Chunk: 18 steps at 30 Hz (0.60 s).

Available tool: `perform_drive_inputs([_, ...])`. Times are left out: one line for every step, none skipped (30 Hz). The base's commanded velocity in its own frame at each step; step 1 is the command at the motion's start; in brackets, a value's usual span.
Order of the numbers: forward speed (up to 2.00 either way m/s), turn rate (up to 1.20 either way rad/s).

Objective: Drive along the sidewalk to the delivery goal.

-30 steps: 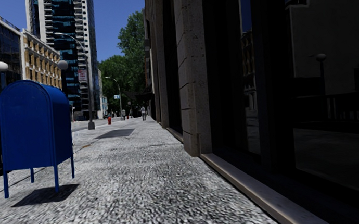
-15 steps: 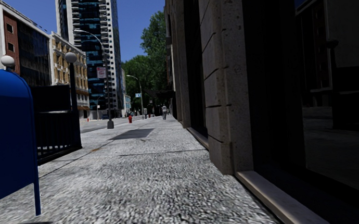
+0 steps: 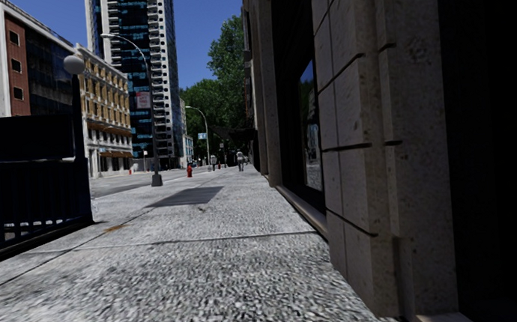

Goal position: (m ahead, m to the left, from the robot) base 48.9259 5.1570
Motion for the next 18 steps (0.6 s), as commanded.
perform_drive_inputs([2.00,0.00])
perform_drive_inputs([2.00,0.05])
perform_drive_inputs([2.00,0.05])
perform_drive_inputs([2.00,0.13])
perform_drive_inputs([2.00,0.58])
perform_drive_inputs([2.00,0.76])
perform_drive_inputs([2.00,0.85])
perform_drive_inputs([2.00,0.87])
perform_drive_inputs([2.00,0.88])
perform_drive_inputs([2.00,0.88])
perform_drive_inputs([2.00,0.87])
perform_drive_inputs([2.00,0.85])
perform_drive_inputs([2.00,0.85])
perform_drive_inputs([2.00,0.85])
perform_drive_inputs([2.00,0.75])
perform_drive_inputs([2.00,0.64])
perform_drive_inputs([2.00,0.64])
perform_drive_inputs([2.00,0.47])
